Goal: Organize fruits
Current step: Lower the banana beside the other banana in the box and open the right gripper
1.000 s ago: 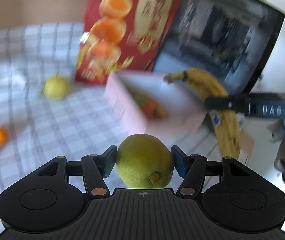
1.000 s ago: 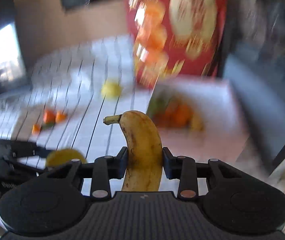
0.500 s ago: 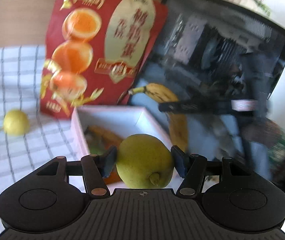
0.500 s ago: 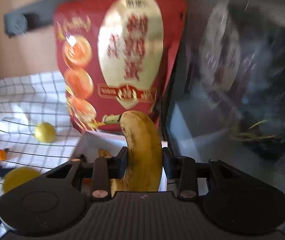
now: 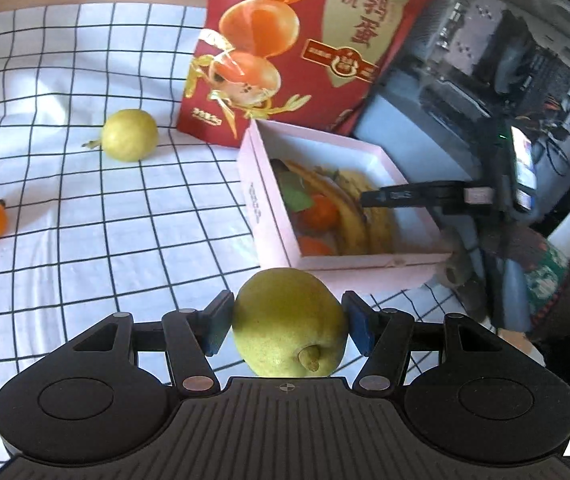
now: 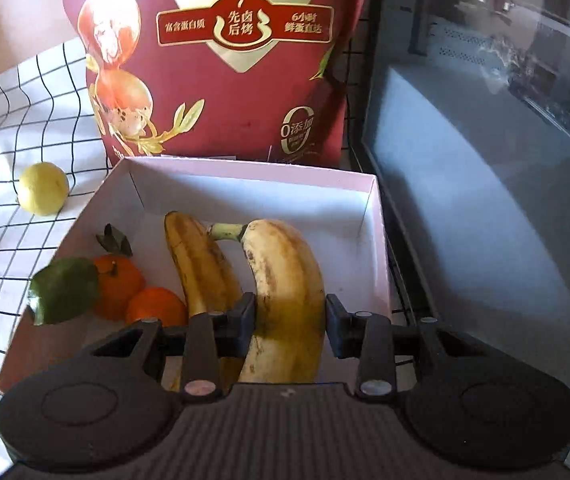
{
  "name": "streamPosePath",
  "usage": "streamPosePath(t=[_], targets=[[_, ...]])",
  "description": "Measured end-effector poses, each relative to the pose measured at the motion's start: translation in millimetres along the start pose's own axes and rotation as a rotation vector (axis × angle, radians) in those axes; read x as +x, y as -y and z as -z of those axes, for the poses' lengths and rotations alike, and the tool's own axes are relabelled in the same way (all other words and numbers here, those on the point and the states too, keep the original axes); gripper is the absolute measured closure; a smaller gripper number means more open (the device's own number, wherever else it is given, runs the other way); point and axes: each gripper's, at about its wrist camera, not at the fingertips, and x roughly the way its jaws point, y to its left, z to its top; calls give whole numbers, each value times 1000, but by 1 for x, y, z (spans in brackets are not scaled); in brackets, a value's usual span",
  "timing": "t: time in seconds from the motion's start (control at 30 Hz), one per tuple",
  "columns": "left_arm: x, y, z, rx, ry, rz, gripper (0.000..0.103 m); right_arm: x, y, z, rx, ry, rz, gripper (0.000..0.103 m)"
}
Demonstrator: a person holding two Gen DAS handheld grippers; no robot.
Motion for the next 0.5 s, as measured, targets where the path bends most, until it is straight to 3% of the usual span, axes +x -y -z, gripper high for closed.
streamPosePath(t=[0.1, 0.23, 0.5], targets=[[4, 2, -6, 2, 7, 9, 38, -21, 0, 8, 2, 35, -28, 65], [13, 12, -21, 31, 19, 37, 38, -60, 2, 23, -3, 86, -47, 54], [60, 49, -85, 116, 27, 112, 38, -115, -8, 75, -62, 124, -60, 53]])
